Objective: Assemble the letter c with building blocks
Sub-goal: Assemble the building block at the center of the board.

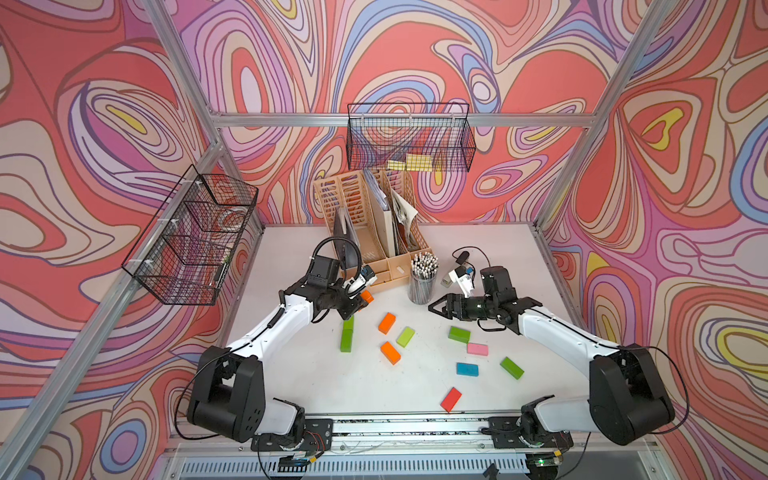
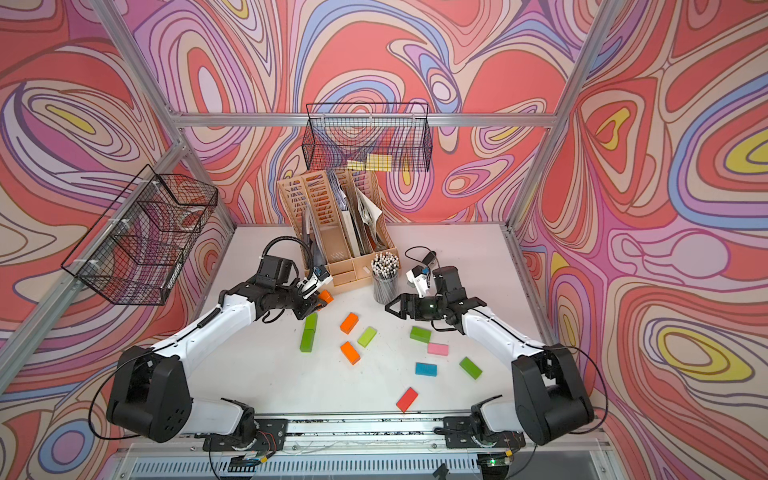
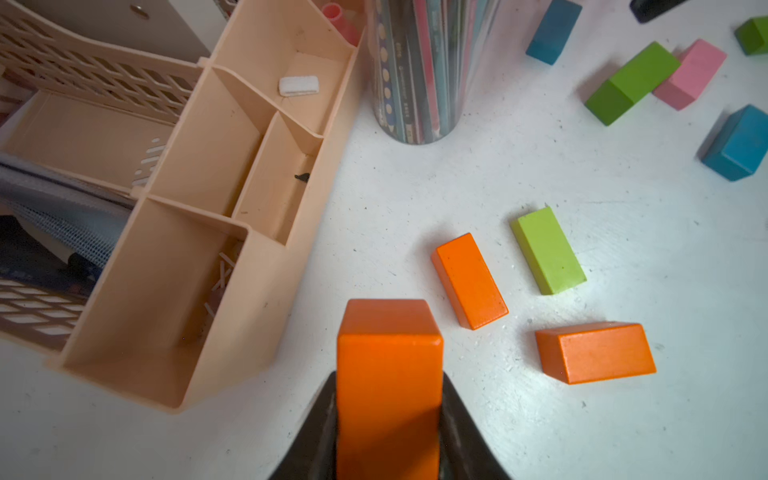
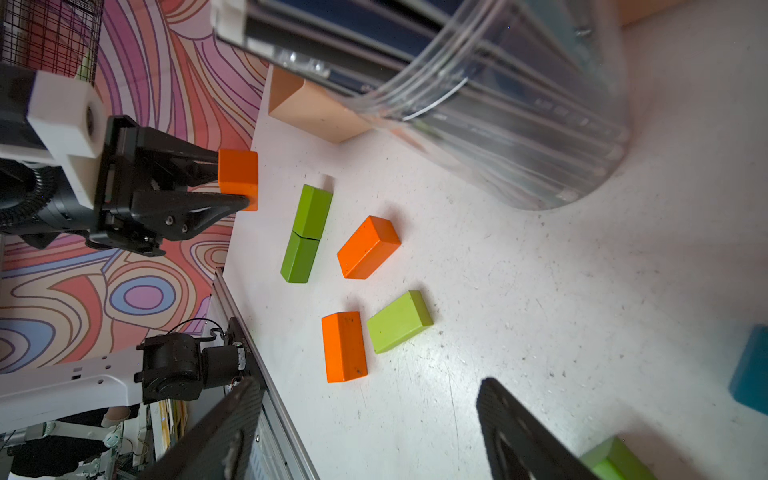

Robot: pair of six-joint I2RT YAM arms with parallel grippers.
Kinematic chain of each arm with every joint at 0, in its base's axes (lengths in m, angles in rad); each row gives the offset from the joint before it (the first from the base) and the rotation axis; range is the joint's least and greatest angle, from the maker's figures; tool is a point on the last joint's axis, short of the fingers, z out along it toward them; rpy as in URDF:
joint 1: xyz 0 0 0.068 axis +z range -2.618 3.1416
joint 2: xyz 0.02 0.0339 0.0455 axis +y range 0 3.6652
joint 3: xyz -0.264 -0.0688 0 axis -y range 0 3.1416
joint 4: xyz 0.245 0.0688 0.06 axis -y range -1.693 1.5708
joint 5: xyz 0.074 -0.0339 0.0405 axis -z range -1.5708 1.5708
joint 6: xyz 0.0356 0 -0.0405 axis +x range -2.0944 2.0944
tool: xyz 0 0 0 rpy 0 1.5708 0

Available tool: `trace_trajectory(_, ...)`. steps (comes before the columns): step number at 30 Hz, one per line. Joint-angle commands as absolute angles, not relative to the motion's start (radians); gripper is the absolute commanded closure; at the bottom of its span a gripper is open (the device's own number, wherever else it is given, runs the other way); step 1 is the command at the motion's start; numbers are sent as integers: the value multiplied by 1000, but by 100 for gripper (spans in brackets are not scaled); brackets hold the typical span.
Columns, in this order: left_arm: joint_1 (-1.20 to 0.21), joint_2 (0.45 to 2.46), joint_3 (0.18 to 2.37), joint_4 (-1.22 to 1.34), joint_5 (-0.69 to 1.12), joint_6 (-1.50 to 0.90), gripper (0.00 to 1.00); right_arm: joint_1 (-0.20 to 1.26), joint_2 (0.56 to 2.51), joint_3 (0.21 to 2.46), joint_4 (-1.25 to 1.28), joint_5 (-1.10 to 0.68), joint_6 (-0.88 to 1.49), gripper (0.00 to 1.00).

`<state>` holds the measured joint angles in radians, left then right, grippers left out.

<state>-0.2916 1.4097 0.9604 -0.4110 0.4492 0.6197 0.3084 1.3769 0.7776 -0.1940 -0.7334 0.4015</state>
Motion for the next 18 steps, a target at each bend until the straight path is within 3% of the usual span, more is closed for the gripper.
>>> trace_trajectory(1, -289, 1435, 1003, -482, 481, 850, 74, 311, 1375, 762, -169, -750, 397, 14)
trace_trajectory(18, -289, 1582, 1094, -526, 432, 1260, 76, 311, 1387, 748, -120, -767, 420, 14)
